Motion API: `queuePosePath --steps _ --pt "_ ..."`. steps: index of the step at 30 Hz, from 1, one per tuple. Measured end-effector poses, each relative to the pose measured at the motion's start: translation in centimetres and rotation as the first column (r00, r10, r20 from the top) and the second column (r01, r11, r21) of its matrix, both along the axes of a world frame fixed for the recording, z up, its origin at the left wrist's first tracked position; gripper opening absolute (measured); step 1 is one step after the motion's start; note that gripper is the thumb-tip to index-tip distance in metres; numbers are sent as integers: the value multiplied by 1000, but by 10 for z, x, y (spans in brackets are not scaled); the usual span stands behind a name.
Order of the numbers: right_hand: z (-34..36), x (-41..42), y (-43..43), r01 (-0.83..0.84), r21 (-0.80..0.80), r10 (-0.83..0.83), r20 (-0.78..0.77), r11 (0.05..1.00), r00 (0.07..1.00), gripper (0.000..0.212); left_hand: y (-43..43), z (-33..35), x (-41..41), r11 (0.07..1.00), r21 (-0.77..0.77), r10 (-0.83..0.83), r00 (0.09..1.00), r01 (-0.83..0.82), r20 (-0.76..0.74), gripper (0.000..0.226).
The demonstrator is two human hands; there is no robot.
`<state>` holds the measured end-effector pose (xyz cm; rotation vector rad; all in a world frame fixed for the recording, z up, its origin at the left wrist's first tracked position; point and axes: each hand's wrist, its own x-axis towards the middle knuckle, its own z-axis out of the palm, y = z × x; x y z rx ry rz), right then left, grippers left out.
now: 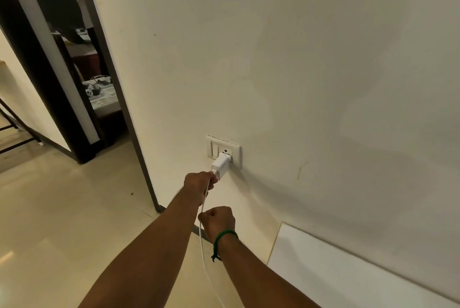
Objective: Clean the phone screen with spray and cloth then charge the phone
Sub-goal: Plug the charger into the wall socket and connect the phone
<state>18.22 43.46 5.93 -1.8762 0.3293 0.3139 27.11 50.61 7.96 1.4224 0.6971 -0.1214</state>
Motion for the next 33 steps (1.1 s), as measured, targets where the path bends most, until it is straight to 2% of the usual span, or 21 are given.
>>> queuePosePath --steps 2,13,16,20,23,25,26,30,33 --pt "-2 -1 -2 -2 -1 2 15 1000 1000 10 1 -1 1 1000 14 -7 1000 7 1 13" --pt "-4 -10 -9 61 8 -61 57 998 996 16 4 0 4 994 103 -36 999 34 15 9" --pt "-4 -22 -25 66 42 -70 89 997 994 12 7 0 8 983 181 -17 999 10 33 11" --pt "-9 -47 -64 36 5 -37 111 999 993 24 12 8 24 931 364 -16 994 -24 108 20" --pt "-23 -66 -95 63 -27 -62 55 998 997 24 8 20 44 935 353 -79 983 16 166 20" --pt "-33 -76 -113 86 -29 -85 53 996 995 29 1 28 51 944 329 -102 968 21 229 14" --pt "-38 -79 -119 92 -33 -90 62 995 994 34 -1 29 54 948 318 -103 960 15 261 18" --pt "-61 -84 -129 259 -57 -246 178 964 953 48 -9 34 61 949 313 -59 965 -25 255 37" --pt "-65 -83 -135 200 8 -199 152 980 968 43 -14 39 64 951 304 -14 970 -62 242 33"
